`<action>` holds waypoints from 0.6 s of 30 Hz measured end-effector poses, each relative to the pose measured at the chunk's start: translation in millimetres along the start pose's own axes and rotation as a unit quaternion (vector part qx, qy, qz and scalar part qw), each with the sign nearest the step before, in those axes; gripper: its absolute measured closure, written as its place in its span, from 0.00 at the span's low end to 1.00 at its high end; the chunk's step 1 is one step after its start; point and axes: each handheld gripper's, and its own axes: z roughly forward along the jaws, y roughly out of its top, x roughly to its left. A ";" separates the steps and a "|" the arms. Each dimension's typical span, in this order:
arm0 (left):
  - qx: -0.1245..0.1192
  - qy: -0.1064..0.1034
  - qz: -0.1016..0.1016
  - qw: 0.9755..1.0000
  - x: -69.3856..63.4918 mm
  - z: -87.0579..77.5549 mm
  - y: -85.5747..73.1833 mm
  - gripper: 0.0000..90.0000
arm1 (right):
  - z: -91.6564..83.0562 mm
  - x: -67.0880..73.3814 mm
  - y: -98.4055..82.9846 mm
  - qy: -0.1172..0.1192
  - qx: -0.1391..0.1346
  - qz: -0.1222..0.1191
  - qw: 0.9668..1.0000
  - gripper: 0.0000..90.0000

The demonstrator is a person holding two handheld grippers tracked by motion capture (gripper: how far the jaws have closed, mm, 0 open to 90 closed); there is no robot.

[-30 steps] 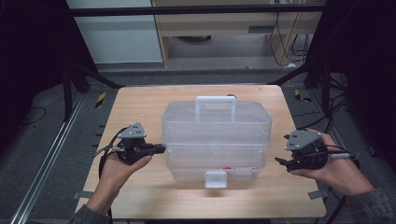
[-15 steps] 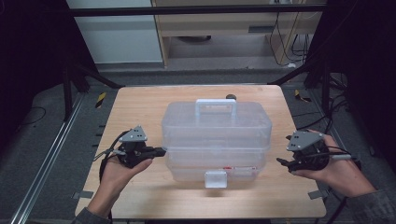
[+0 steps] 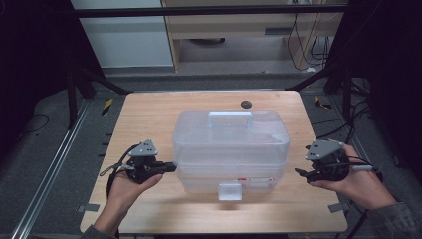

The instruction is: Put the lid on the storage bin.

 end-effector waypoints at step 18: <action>0.021 0.006 0.007 1.000 -2.7 8.9 -16.9 1.00 | 28.1 -26.6 -19.1 -0.025 0.012 0.065 0.997 0.26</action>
